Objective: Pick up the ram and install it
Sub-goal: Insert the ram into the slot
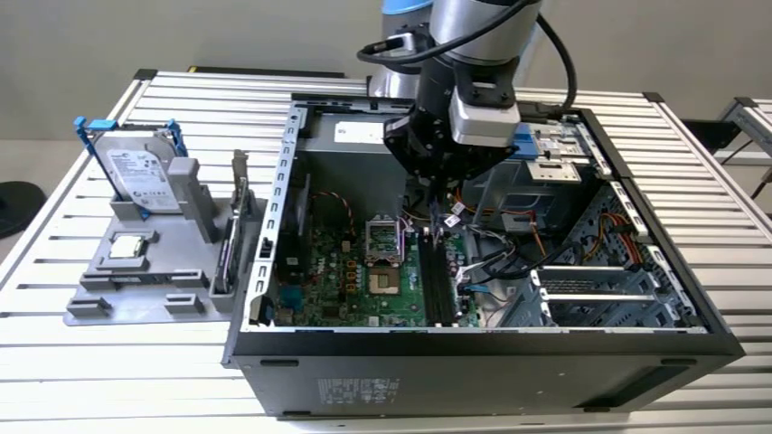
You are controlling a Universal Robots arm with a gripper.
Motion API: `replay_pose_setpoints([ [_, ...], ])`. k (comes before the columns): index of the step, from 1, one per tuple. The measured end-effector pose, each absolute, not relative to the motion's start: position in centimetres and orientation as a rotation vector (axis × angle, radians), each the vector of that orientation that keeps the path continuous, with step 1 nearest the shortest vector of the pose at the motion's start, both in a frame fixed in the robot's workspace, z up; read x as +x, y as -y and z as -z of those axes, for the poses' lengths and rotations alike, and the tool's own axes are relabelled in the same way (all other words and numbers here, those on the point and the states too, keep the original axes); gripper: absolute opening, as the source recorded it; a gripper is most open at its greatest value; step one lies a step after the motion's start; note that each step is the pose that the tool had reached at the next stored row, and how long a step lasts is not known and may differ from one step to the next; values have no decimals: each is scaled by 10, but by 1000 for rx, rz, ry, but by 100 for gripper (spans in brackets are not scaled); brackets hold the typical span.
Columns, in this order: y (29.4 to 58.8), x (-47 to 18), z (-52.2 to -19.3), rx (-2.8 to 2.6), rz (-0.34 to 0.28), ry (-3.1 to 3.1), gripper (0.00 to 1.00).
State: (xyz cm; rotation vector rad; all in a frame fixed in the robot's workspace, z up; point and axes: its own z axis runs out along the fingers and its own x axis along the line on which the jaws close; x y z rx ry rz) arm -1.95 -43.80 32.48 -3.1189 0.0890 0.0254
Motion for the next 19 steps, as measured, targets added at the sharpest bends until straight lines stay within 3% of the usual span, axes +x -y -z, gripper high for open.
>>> replay_pose_setpoints([
  [19, 438, -7, -321, -3124, -29, -6, 0],
])
